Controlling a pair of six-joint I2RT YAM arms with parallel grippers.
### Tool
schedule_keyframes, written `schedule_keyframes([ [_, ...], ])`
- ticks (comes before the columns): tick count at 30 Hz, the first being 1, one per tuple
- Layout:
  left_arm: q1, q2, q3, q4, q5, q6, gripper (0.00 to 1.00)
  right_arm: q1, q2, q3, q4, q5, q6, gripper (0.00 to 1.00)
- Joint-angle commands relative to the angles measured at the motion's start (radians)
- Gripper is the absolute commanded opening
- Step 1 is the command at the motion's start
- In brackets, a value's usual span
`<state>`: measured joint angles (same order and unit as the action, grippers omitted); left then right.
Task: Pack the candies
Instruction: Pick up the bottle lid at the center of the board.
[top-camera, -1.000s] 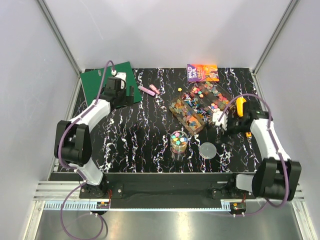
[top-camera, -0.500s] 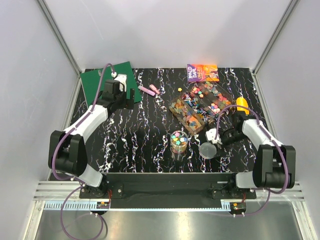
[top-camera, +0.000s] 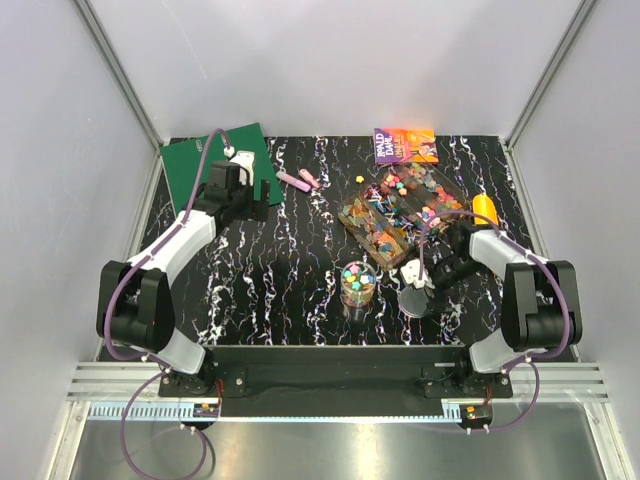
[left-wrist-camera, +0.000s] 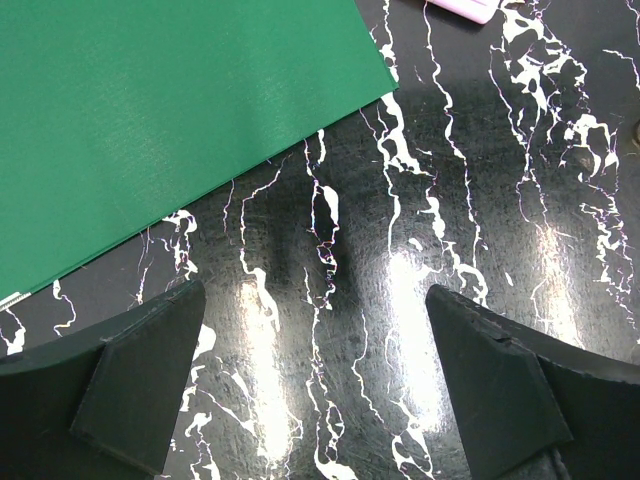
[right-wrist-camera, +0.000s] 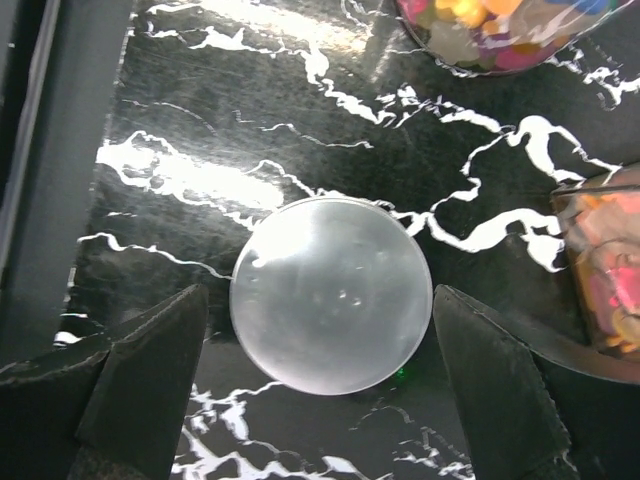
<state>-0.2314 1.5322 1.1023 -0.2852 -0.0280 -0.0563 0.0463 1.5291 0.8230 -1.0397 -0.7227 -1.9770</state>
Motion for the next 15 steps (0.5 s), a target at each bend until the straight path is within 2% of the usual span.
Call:
schedule_keyframes([
  [1,0.000,-0.023,-0.002,0.031,0.020,0.004,0.99,0.027,0.034,0.060,0.024,0.011,-0.102,1.00],
  [15,0.000,-0.007,-0.001,0.035,0.022,-0.004,0.99,0.058,0.089,0.123,-0.068,0.074,-0.095,1.00],
])
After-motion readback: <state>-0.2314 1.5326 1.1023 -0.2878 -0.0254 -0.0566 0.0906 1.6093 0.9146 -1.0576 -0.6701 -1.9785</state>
